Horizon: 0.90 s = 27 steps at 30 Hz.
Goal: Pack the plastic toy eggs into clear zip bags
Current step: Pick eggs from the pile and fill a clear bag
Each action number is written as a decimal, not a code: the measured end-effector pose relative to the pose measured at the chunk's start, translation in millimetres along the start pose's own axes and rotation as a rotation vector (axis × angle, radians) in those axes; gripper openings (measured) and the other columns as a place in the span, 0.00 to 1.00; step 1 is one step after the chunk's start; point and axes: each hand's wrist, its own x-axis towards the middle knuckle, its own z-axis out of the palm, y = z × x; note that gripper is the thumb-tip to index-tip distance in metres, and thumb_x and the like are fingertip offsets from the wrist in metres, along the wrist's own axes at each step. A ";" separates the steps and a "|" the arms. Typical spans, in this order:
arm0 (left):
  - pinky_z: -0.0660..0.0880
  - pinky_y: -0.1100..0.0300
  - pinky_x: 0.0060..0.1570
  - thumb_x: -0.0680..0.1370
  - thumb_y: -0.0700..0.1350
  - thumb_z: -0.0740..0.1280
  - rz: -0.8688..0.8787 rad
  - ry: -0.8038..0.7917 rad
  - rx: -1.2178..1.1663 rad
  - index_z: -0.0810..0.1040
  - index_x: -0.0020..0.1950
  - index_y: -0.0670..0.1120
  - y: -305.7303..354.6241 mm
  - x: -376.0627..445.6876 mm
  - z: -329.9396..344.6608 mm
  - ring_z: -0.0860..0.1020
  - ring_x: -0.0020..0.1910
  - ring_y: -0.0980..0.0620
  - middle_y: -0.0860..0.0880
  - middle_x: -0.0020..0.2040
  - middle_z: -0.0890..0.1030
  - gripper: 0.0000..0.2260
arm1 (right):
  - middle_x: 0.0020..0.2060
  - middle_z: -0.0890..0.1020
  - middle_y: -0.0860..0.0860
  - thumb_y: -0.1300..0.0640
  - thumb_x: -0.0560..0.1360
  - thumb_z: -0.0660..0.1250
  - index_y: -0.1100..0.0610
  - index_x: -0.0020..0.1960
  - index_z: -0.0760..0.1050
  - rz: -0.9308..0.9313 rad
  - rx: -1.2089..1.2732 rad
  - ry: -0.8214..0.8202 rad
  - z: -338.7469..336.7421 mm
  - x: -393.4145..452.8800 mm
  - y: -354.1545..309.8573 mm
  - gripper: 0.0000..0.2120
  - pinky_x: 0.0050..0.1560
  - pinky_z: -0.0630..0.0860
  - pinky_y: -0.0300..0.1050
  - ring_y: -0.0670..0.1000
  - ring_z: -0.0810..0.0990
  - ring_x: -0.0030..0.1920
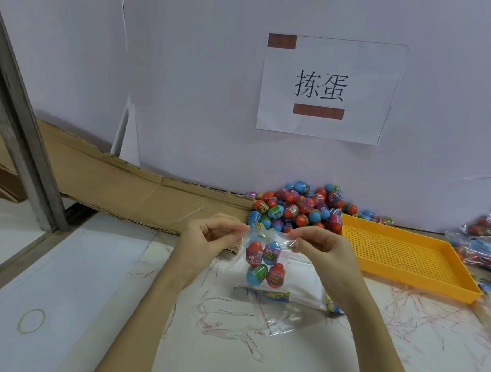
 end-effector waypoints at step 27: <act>0.81 0.63 0.50 0.76 0.37 0.76 0.007 0.116 0.031 0.87 0.52 0.50 -1.7 2.7 6.9 0.86 0.50 0.51 0.51 0.48 0.88 0.09 | 0.42 0.85 0.49 0.64 0.77 0.72 0.56 0.51 0.79 -0.053 -0.065 -0.018 11.7 2.4 2.3 0.06 0.46 0.81 0.38 0.48 0.84 0.44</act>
